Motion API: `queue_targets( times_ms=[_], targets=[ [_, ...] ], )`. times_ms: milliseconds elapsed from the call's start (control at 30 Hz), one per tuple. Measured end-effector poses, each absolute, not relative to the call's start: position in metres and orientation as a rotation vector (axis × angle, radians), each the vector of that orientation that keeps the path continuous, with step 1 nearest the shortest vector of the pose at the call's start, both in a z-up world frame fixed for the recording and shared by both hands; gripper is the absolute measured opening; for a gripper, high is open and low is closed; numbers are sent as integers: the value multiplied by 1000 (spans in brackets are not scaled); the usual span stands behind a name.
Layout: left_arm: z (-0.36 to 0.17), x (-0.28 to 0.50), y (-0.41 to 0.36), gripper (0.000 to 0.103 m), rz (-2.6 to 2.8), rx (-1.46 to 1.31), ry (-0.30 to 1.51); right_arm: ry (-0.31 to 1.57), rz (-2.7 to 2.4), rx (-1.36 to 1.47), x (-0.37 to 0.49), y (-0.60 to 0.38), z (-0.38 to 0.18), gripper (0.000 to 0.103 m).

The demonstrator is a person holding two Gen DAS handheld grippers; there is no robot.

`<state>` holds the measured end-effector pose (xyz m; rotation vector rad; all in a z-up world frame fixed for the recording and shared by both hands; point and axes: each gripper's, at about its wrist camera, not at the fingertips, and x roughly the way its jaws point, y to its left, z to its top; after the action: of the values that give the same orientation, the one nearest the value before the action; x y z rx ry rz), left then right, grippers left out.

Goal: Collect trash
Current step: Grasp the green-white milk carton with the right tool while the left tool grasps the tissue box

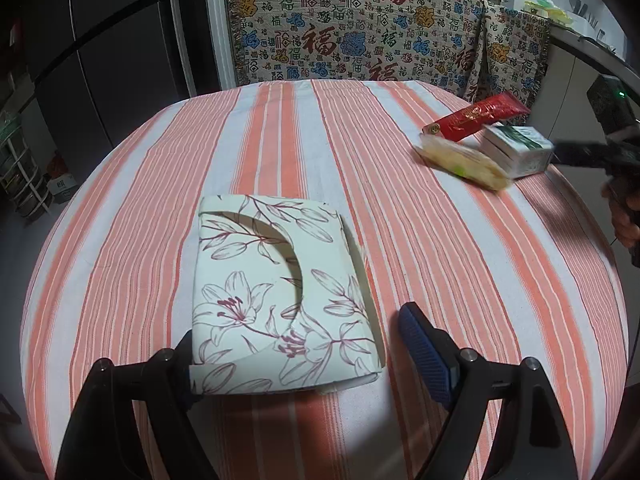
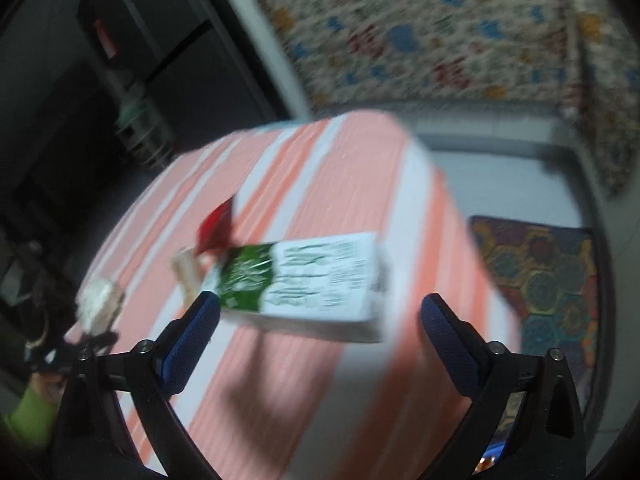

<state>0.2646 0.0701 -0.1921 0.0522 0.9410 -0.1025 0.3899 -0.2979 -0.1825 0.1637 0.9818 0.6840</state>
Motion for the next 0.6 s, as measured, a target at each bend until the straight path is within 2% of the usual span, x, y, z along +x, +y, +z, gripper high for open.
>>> queue_targets(
  times_ms=[100, 200, 233, 300, 400, 533, 600],
  targets=[
    [-192, 265, 70, 86, -102, 52, 941, 1101, 1062, 45, 343, -252, -179, 88],
    [-192, 264, 70, 86, -103, 52, 941, 1027, 1065, -202, 306, -230, -169, 90],
    [-192, 264, 69, 86, -103, 52, 941, 1000, 988, -211, 311, -231, -167, 97],
    [-192, 264, 70, 86, -103, 52, 941, 982, 852, -149, 334, -235, -169, 103],
    [-192, 264, 70, 86, -103, 52, 941, 974, 860, -42, 351, -224, -176, 103],
    [-192, 264, 70, 86, -103, 52, 941, 843, 731, -301, 341, -182, -180, 102],
    [-192, 264, 70, 86, -103, 52, 941, 889, 755, -270, 350, -173, -190, 98]
  ],
)
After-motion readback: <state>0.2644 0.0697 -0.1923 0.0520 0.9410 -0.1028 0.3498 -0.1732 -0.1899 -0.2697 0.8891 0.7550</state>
